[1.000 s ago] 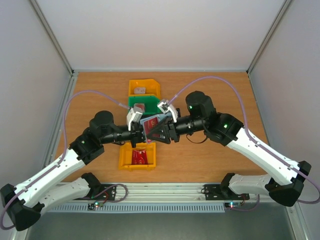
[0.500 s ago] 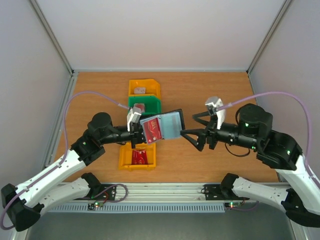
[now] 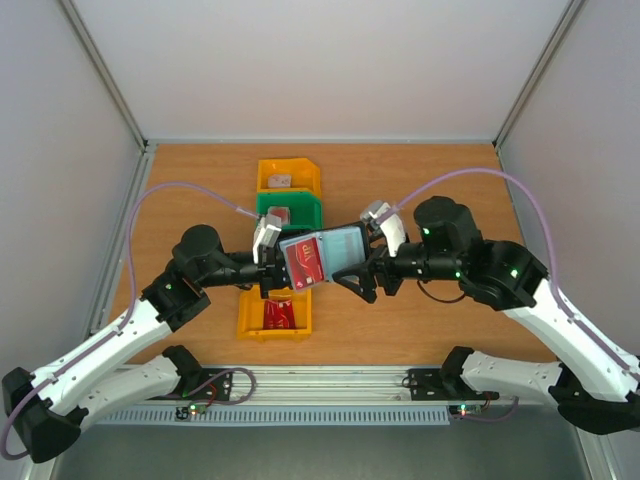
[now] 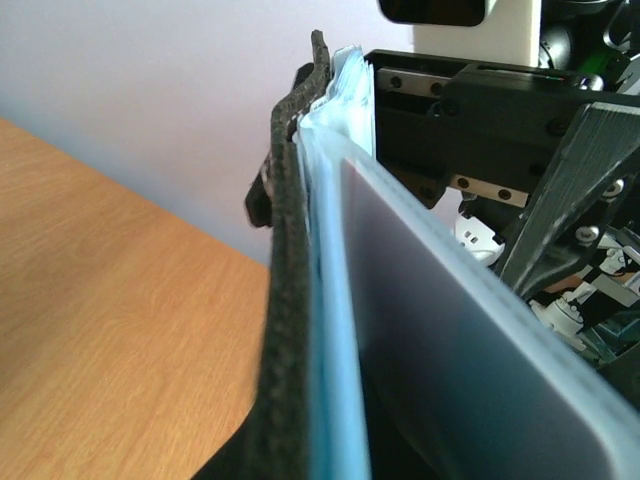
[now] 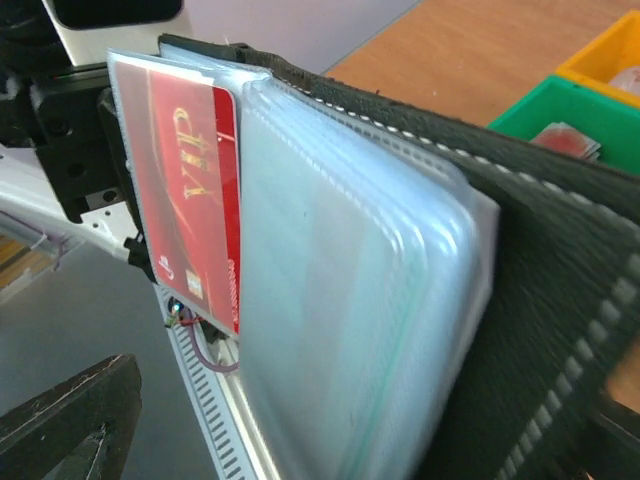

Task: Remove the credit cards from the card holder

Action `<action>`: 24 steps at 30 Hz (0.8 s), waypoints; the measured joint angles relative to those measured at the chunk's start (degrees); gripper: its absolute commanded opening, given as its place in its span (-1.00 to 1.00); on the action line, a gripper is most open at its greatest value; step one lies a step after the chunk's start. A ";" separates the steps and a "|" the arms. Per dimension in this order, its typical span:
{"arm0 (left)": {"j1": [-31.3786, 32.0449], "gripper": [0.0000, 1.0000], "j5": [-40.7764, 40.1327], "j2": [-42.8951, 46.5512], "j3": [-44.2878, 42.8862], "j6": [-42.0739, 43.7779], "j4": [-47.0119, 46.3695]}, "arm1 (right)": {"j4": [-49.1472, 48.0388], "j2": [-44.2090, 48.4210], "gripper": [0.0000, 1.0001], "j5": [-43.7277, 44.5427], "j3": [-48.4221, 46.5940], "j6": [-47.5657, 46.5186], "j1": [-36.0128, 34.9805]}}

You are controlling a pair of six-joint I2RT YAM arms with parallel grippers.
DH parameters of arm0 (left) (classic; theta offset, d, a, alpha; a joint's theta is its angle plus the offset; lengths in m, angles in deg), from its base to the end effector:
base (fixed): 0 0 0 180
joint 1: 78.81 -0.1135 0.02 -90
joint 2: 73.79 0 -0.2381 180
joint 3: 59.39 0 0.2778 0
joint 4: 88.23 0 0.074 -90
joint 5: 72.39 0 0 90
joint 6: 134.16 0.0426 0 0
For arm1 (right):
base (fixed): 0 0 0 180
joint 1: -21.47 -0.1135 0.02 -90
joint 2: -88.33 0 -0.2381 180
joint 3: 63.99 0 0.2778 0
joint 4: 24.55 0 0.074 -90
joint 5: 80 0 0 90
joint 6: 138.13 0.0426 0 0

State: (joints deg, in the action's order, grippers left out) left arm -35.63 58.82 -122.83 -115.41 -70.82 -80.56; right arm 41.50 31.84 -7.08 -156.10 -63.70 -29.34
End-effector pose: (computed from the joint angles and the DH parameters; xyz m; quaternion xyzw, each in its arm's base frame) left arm 0.1600 -0.1886 0.3258 0.3404 0.6234 -0.5819 0.3961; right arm 0.1251 0.1732 0.4157 -0.5316 0.6779 0.2715 0.4292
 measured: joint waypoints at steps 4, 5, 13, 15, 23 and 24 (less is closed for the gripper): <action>0.00 -0.99 0.59 0.00 -0.02 0.04 0.00 | -0.44 -2.78 0.61 -1.73 0.00 -0.85 0.00; -0.02 -1.00 0.94 0.00 -0.02 0.04 -0.02 | -0.50 -3.13 0.40 -2.19 0.00 -1.05 0.00; -0.02 -0.79 3.17 1.09 -0.02 -0.11 0.02 | -3.28 -1.22 -0.95 -7.80 1.27 -0.92 0.00; 0.00 -0.25 3.82 1.42 -0.02 -0.13 0.07 | -4.09 0.11 -0.97 -8.31 2.25 -0.98 0.00; 0.00 0.27 6.16 3.41 -0.02 0.33 0.68 | -3.39 5.03 -0.98 -6.67 3.56 -0.52 0.02; 0.00 0.22 6.21 3.67 -0.02 0.33 0.63 | -3.39 5.68 -0.98 -6.58 3.56 -0.46 0.02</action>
State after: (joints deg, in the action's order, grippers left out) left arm -35.63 65.02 -119.15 -115.43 -70.49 -79.92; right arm 38.11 37.53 -13.66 -152.54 -64.16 -29.32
